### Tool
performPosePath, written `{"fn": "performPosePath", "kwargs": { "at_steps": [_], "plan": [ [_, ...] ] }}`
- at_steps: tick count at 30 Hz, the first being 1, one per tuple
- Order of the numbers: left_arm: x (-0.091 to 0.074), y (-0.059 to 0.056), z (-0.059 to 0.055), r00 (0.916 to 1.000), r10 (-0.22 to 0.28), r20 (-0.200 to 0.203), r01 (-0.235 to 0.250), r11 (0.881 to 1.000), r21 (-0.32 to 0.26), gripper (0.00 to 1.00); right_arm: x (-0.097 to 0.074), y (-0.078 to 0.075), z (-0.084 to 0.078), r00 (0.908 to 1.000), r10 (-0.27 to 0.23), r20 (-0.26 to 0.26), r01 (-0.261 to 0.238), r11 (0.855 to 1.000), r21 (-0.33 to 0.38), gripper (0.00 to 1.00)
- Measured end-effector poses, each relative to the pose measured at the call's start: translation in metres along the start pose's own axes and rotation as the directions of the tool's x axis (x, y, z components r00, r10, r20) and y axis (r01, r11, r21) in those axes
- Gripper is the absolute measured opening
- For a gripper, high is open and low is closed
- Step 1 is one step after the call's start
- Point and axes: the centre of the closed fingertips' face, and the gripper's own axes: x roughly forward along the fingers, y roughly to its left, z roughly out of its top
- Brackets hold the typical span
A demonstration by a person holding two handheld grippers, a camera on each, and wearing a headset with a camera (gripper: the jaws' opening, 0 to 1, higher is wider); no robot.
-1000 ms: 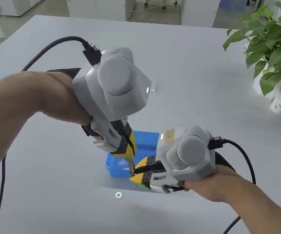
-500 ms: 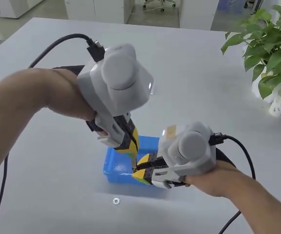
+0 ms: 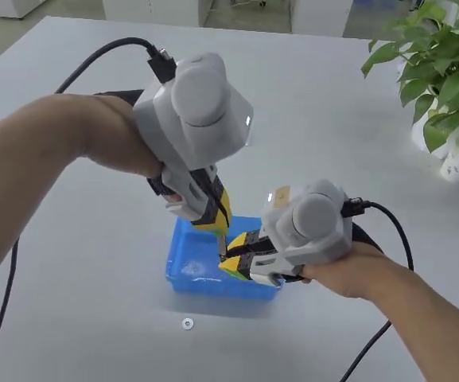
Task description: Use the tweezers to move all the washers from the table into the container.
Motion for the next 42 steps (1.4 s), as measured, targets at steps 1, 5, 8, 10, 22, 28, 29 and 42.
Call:
{"fn": "performPosePath", "kwargs": {
  "at_steps": [1, 5, 8, 10, 22, 28, 29, 42],
  "plan": [
    [0.001, 0.001, 0.0, 1.0, 0.0, 0.0, 0.0, 1.0, 0.0, 0.05, 0.001, -0.001, -0.001, 1.0, 0.001, -0.001, -0.001, 1.0, 0.003, 0.1],
    [0.006, 0.008, -0.003, 1.0, 0.001, 0.0, -0.001, 1.0, -0.001, 0.05, 0.004, -0.007, -0.006, 1.0, 0.0, -0.001, 0.0, 1.0, 0.012, 0.1],
    [0.011, 0.012, -0.005, 0.9999, 0.001, 0.012, -0.001, 1.0, -0.006, 0.05, 0.006, -0.01, -0.01, 1.0, -0.002, -0.005, 0.002, 1.0, 0.014, 0.1],
    [0.015, 0.014, -0.006, 0.9999, 0.001, 0.014, -0.001, 1.0, -0.007, 0.05, 0.008, -0.012, -0.014, 0.9999, -0.003, -0.01, 0.003, 1.0, 0.018, 0.1],
    [0.03, 0.023, -0.016, 0.9998, 0.008, 0.019, -0.008, 1.0, -0.018, 0.05, 0.021, -0.021, -0.028, 0.9992, 0.011, -0.039, -0.011, 1.0, 0.023, 0.1],
    [0.037, 0.027, -0.021, 0.9998, 0.012, 0.018, -0.012, 1.0, -0.019, 0.05, 0.026, -0.024, -0.035, 0.9986, 0.008, -0.052, -0.007, 1.0, 0.022, 0.1],
    [0.038, 0.027, -0.021, 0.9998, 0.012, 0.017, -0.012, 1.0, -0.02, 0.05, 0.026, -0.025, -0.036, 0.9985, 0.005, -0.054, -0.004, 1.0, 0.025, 0.1],
    [0.046, 0.03, -0.026, 0.9999, 0.011, 0.013, -0.01, 1.0, -0.02, 0.05, 0.033, -0.028, -0.044, 0.9969, 0.007, -0.078, -0.005, 1.0, 0.024, 0.1]
  ]
}}
